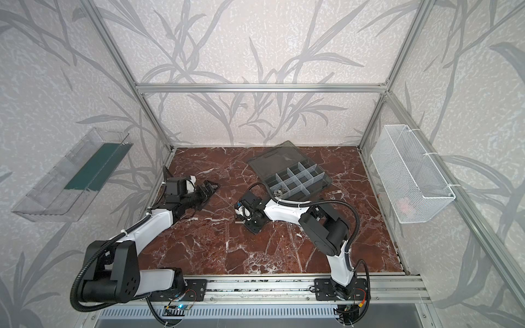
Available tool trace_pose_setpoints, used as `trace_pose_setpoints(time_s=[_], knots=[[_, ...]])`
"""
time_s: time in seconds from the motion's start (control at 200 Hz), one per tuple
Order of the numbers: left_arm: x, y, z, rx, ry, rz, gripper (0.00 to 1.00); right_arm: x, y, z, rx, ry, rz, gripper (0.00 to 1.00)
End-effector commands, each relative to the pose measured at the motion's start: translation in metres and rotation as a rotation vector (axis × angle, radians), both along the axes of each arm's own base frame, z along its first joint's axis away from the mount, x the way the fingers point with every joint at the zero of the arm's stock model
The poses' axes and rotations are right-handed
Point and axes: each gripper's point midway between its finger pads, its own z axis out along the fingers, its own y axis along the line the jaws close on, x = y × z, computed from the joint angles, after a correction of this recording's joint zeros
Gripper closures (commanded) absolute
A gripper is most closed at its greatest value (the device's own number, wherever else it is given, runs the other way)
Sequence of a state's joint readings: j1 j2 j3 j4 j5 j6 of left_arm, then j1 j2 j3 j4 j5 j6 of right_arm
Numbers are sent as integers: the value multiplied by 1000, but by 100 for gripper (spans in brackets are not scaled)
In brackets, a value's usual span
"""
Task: Sort the screws and nuts into containers
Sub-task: 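Lower the right gripper and grasp a silver hex bolt by its head, then carry the silver bolt with the right gripper toward the organizer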
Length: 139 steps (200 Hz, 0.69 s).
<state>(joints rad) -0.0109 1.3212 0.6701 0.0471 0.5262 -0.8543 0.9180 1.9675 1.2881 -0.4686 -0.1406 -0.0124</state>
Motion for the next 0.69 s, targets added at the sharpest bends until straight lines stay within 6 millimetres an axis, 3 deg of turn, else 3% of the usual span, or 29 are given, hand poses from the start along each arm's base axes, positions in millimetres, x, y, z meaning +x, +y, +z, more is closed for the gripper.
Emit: trace_pose_setpoints(time_s=[0.0,0.22,0.395,0.545,0.69], knots=[[-1,1,2,-14,-7,4,1,-14,-17,-5,-61,35,7,80],[-1,1,3,-12,-11,6,0,-4,-17,31,0,40,-32,100],[-1,2,1,-14,-7,7,1,12,-22,80,126,13,-69,100],[0,1,1,-19,-8,8,0,43,-48,123,224,-44,-162,100],[0,1,1,-23,-11,11,0,84,-92,138,219,-132,-309,100]])
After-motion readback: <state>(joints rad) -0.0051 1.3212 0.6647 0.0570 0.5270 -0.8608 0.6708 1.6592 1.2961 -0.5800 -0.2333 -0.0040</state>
